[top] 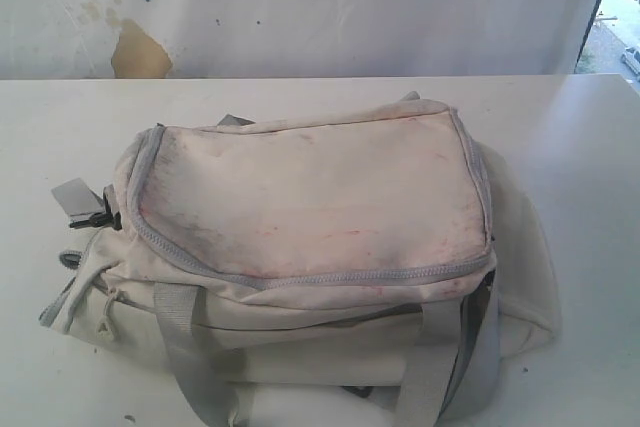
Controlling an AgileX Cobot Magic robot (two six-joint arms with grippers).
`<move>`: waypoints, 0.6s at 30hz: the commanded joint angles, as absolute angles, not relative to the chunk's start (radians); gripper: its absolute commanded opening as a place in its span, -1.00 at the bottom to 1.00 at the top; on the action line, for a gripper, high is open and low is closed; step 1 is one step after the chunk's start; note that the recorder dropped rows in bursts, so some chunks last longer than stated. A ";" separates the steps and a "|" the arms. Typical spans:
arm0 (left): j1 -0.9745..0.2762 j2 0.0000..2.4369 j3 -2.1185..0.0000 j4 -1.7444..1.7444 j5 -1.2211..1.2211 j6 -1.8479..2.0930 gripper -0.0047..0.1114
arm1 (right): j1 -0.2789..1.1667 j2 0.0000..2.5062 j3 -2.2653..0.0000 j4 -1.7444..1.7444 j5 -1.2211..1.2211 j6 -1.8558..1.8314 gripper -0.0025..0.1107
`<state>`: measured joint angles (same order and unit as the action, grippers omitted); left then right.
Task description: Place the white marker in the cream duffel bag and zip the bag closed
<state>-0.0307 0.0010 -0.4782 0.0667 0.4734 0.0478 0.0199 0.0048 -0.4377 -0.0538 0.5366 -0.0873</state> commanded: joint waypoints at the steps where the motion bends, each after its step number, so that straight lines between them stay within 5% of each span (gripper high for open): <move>1: -0.031 0.000 -0.339 0.059 0.186 0.040 -0.92 | 0.023 0.000 -0.294 -0.054 0.299 -0.078 -0.96; 12: -0.031 0.000 0.000 0.056 0.000 0.014 -0.92 | 0.023 0.000 0.000 -0.054 -0.080 -0.075 -0.96; 18: -0.031 0.000 0.000 0.056 0.126 0.014 -0.92 | 0.023 0.000 0.000 -0.053 0.049 -0.075 -0.96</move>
<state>-0.0307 0.0029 -0.0053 0.0647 0.1055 0.0223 0.0199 0.0048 -0.0063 -0.0538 0.0118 -0.0817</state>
